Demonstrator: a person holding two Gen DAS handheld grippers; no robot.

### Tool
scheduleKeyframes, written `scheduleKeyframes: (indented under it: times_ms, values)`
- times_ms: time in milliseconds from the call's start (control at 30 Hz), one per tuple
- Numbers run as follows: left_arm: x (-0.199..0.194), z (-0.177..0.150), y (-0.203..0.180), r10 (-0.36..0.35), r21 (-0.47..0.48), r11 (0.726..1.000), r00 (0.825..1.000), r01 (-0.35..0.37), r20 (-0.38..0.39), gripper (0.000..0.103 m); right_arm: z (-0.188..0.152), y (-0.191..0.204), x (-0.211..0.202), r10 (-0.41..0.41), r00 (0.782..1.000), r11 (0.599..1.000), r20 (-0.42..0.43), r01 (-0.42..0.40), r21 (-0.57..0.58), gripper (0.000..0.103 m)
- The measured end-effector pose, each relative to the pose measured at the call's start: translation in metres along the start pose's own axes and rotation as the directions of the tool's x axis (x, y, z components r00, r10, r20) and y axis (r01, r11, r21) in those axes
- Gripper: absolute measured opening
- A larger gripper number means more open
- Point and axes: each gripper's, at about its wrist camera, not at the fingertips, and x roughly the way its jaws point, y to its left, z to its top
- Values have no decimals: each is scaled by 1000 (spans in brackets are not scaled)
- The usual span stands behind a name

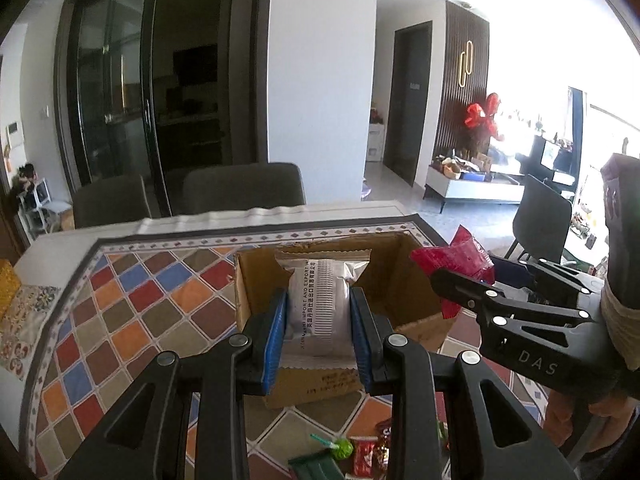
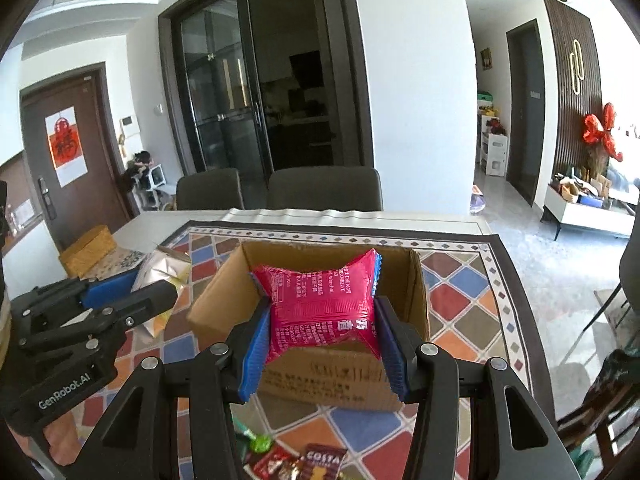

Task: Organize snacks
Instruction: 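Carry both packets over the cardboard box and open both tools to drop them, then move both open tools back from the box to the snack pile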

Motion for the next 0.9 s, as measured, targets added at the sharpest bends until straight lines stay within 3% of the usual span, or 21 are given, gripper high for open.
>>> scheduleKeyframes:
  times_ms: [233,400,500,533,600,900]
  values:
    - [40,12,15,-23,-54,998,997,19,-76,31,17,-5,35,-17,998,1000,-57,17,5,51]
    - [59,16,13,-27,-32,999,992,23,-120,32,26,-10,53,-22,996,1000,-85,23,6,51]
    - [67,17,15,-20,-27,999,992,17,-127,39,28,-14,63,-22,994,999,-107,25,28,51]
    - [68,17,16,-22,-29,999,992,19,-127,49,29,-16,66,-22,993,999,-113,26,34,53]
    - [67,17,17,-7,-30,1000,993,3,-117,59,30,-18,72,-34,992,998,-126,39,42,61]
    - [37,3,13,34,-4,999,996,-34,-78,59,16,-12,59,-38,991,998,-132,43,38,64]
